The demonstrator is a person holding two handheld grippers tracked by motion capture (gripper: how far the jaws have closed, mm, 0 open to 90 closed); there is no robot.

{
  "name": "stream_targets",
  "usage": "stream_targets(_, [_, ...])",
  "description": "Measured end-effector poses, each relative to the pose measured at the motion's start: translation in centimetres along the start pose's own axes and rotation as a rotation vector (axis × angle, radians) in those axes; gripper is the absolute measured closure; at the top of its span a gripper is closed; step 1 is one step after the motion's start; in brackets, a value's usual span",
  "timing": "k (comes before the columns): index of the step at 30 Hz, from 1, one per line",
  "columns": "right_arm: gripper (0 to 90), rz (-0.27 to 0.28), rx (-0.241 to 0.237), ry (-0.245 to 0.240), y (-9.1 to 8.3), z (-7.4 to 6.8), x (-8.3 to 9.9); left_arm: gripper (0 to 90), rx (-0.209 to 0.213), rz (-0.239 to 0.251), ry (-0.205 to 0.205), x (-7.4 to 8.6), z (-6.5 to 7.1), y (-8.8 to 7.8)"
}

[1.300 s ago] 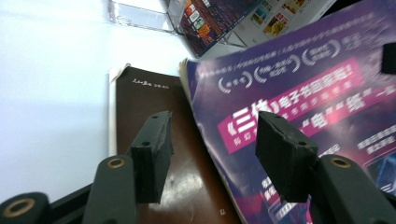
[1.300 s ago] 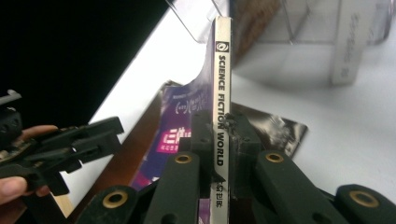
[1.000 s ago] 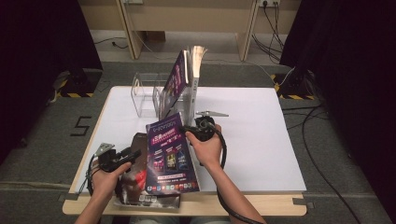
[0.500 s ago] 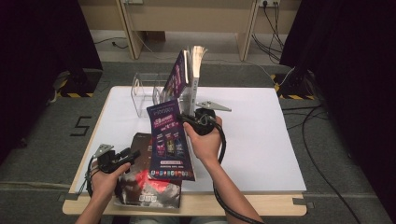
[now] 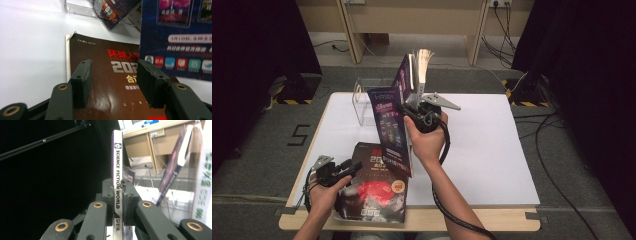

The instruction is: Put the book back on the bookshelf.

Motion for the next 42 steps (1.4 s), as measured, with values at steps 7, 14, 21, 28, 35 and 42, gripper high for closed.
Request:
stream_targets(7, [83.0, 0.030, 0.001, 0.001, 0.5, -0.2, -1.4, 46.1, -0.001, 0.000, 0.000, 0.0, -0.2, 0.0])
stream_targets(14, [83.0, 0.062, 0.001, 0.010, 0.6, -0.1, -2.7, 46.1, 0.000, 0.000, 0.001, 0.0, -0.1, 0.0])
stream_targets(21, [83.0, 0.072, 0.000, 0.012, 1.0, -0.1, -3.4, 46.0, 0.003, -0.004, 0.005, 0.2, 0.1, 0.2])
stream_targets(28, [83.0, 0.097, 0.003, 0.011, 1.9, -0.3, -5.1, 46.0, 0.005, 0.000, 0.004, 0.1, 0.1, 0.2])
stream_targets(35, [83.0, 0.131, -0.004, 0.042, 2.4, 0.0, -7.5, 46.0, 0.006, 0.001, 0.007, 0.0, 0.1, 0.1])
stream_targets(42, [83.0, 0.149, 0.011, 0.050, 3.1, 0.5, -8.9, 46.0, 0.001, 0.005, 0.006, 0.0, -0.1, 0.0])
Point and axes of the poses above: each handheld gripper's, and its own axes: y roughly forward along the jaws, x roughly out of its underside, z roughly to its right, the point moved 6 cm from there along y, roughly forward along the jaws, and after that the axes turned 4 degrees about -z, right-handed, at the moved point
